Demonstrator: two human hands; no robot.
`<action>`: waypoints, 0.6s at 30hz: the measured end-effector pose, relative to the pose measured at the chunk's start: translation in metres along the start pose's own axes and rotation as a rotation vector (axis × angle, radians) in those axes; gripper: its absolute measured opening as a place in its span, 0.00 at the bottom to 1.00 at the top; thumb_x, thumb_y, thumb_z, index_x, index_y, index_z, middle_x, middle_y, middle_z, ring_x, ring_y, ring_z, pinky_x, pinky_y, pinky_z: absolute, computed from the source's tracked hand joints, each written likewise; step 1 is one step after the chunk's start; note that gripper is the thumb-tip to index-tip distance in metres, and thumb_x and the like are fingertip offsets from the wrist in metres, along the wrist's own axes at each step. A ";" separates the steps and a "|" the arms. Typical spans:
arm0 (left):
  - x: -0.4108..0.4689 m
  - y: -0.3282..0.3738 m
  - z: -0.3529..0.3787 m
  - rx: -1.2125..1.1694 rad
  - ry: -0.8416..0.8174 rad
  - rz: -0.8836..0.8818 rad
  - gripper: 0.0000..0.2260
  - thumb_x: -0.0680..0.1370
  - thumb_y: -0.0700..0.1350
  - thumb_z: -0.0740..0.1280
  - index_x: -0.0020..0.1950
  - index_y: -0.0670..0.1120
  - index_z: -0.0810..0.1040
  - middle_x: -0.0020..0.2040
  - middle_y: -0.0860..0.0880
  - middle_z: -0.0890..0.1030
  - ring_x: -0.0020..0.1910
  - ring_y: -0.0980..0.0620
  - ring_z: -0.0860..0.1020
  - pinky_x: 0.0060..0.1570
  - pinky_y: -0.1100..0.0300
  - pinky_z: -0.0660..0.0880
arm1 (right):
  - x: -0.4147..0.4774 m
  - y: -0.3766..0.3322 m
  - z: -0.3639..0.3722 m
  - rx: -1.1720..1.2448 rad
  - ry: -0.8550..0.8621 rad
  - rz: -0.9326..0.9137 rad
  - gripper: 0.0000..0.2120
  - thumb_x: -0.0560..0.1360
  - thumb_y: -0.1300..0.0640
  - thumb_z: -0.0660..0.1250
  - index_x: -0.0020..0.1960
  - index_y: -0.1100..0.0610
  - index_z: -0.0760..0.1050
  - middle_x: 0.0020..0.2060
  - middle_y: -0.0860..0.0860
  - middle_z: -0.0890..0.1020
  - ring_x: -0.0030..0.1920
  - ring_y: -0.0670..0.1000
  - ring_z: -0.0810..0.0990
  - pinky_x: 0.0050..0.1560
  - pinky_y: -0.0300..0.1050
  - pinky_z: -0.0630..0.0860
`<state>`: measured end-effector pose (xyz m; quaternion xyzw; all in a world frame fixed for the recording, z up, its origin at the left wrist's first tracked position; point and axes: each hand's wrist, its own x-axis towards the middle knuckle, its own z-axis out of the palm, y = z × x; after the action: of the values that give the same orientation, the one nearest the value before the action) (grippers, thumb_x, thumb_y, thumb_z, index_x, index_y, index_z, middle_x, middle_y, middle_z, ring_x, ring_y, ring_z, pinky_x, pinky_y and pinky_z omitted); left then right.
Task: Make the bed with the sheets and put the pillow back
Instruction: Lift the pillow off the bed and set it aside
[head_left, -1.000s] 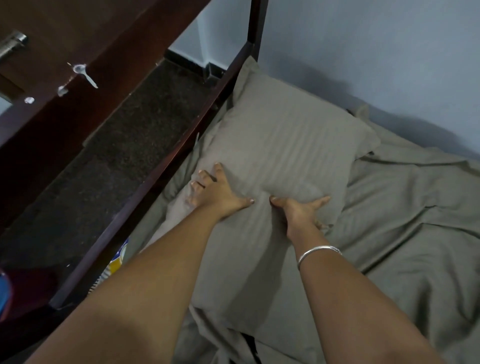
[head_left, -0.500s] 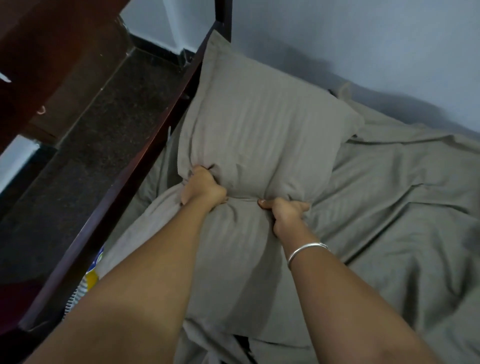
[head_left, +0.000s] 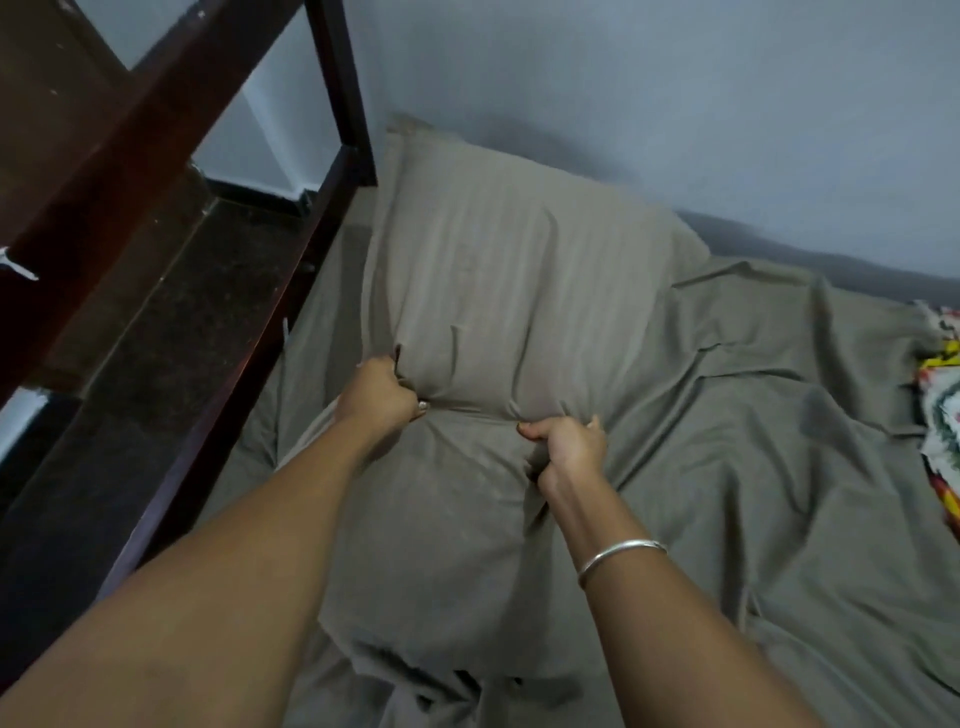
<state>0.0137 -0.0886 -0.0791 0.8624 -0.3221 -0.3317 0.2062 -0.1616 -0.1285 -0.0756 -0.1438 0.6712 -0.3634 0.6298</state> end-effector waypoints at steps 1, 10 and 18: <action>-0.007 0.011 0.002 0.005 -0.003 0.020 0.19 0.66 0.40 0.76 0.55 0.40 0.79 0.51 0.39 0.82 0.51 0.42 0.80 0.51 0.52 0.77 | -0.004 -0.008 -0.010 0.020 0.014 -0.014 0.40 0.58 0.81 0.66 0.66 0.58 0.67 0.49 0.58 0.80 0.47 0.58 0.78 0.46 0.50 0.75; -0.107 0.135 0.021 0.294 -0.050 0.334 0.20 0.70 0.50 0.73 0.58 0.43 0.77 0.56 0.39 0.80 0.55 0.39 0.78 0.54 0.50 0.75 | -0.056 -0.090 -0.129 0.236 0.137 -0.266 0.33 0.58 0.83 0.62 0.59 0.62 0.70 0.47 0.56 0.78 0.46 0.54 0.76 0.47 0.50 0.77; -0.258 0.242 0.093 0.625 -0.118 0.661 0.17 0.78 0.51 0.62 0.63 0.43 0.74 0.62 0.40 0.76 0.60 0.39 0.75 0.53 0.51 0.72 | -0.110 -0.150 -0.289 0.223 0.348 -0.492 0.21 0.55 0.80 0.64 0.32 0.55 0.68 0.31 0.48 0.75 0.34 0.52 0.74 0.32 0.42 0.74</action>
<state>-0.3004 -0.0943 0.1072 0.7138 -0.6758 -0.1834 0.0122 -0.4574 -0.0725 0.0898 -0.1675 0.6703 -0.5950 0.4106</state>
